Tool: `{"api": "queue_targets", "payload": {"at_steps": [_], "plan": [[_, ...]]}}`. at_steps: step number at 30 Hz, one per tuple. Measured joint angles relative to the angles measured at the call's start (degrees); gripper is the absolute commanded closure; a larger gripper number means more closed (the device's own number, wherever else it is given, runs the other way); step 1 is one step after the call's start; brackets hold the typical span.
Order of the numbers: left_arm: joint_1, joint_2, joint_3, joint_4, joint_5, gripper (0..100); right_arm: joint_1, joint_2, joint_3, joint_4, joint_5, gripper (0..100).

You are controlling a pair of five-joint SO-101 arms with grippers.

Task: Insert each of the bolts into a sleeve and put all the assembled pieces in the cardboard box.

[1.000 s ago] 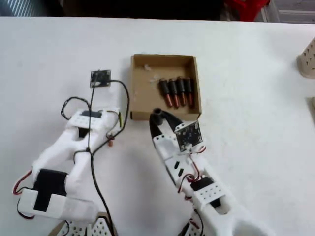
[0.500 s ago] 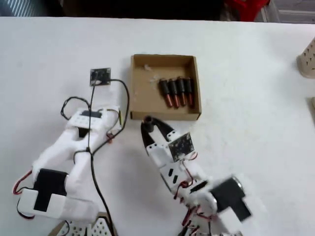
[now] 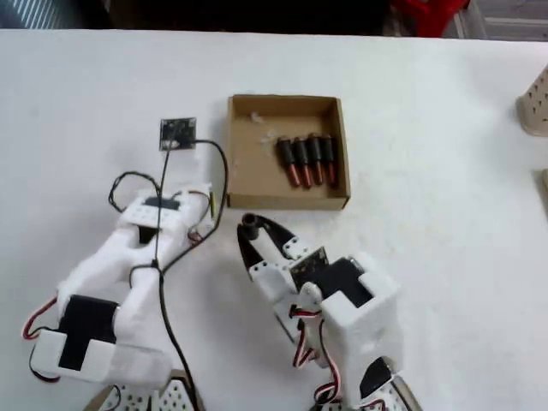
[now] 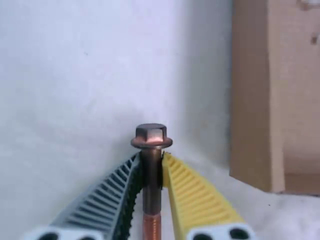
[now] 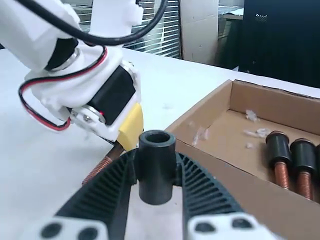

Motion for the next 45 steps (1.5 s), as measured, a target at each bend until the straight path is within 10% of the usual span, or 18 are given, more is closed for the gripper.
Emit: {"api": "queue_targets", "payload": {"at_steps": [16,28,45], "plan": [[1.14,0.0,33.76,-76.84,0.0,98,0.0,0.26,0.0,0.0,0.0,98.2],[1.14,-0.09,40.44,-105.32,0.0,98,0.0,0.26,-0.79,0.0,0.0,98.2],[6.24,-6.51,43.78,-113.49,0.09,98,0.0,0.26,-3.08,2.02,0.0,98.2]]}}
